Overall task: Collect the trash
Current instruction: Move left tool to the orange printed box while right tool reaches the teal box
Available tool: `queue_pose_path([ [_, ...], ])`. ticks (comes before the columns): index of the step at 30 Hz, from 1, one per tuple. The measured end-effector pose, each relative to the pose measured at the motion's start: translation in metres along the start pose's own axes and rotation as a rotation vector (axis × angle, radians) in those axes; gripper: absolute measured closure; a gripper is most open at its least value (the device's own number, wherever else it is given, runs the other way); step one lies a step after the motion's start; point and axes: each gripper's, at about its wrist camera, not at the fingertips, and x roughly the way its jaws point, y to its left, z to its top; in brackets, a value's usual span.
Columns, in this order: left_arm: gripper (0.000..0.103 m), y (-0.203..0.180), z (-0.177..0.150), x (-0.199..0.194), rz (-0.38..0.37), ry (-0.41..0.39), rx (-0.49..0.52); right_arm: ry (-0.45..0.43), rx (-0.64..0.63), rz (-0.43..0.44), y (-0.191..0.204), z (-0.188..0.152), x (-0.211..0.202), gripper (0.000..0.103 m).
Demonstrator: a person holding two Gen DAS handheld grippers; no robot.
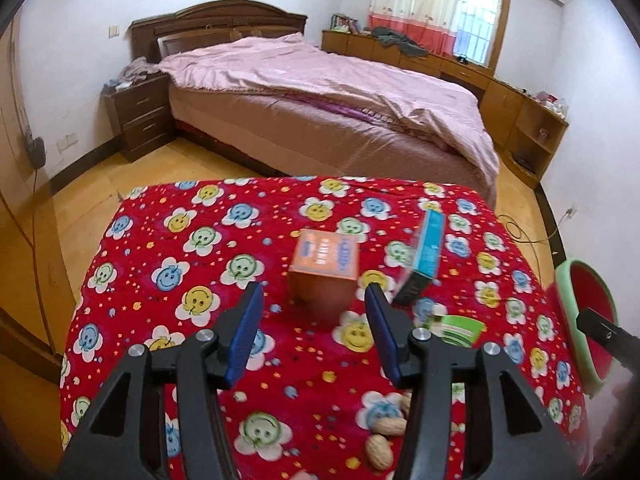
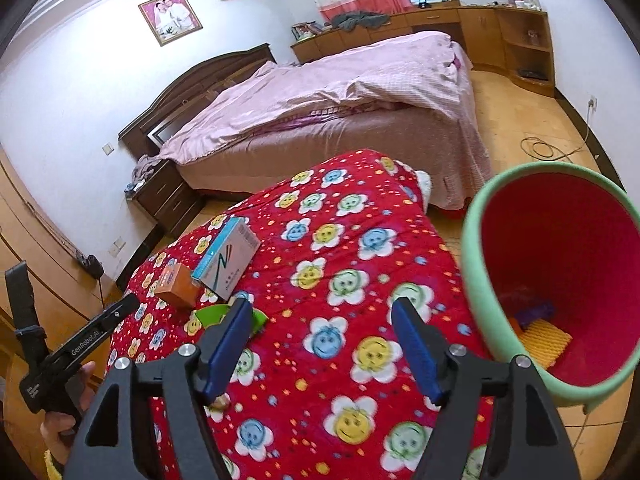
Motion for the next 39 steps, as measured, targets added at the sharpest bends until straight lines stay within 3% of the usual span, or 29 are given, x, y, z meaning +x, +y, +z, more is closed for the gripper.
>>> queue_pose_path([
  [2,0.049,0.006,0.0,0.008,-0.004,0.012,-0.013,0.009,0.0,0.001,0.005,0.003,0.008,0.028],
  [6,0.034,0.014,0.0,0.027,-0.009,0.03,-0.031,0.023,0.0,0.004,0.013,0.009,0.024,0.028],
  [11,0.032,0.015,0.002,0.044,-0.011,0.043,-0.04,0.044,-0.003,0.014,0.024,0.015,0.042,0.028],
  [16,0.027,0.004,0.008,0.052,-0.015,0.028,0.025,0.05,-0.011,0.02,0.032,0.021,0.054,0.028],
  [29,0.027,-0.012,0.014,0.078,-0.017,0.051,0.078,0.071,-0.024,0.015,0.039,0.029,0.074,0.028],
  [33,0.041,-0.006,0.013,0.086,-0.039,0.083,0.032,0.078,-0.024,0.015,0.04,0.03,0.079,0.028],
  [39,0.045,0.001,0.012,0.081,0.005,0.063,0.009,0.084,-0.041,0.022,0.049,0.03,0.083,0.028],
])
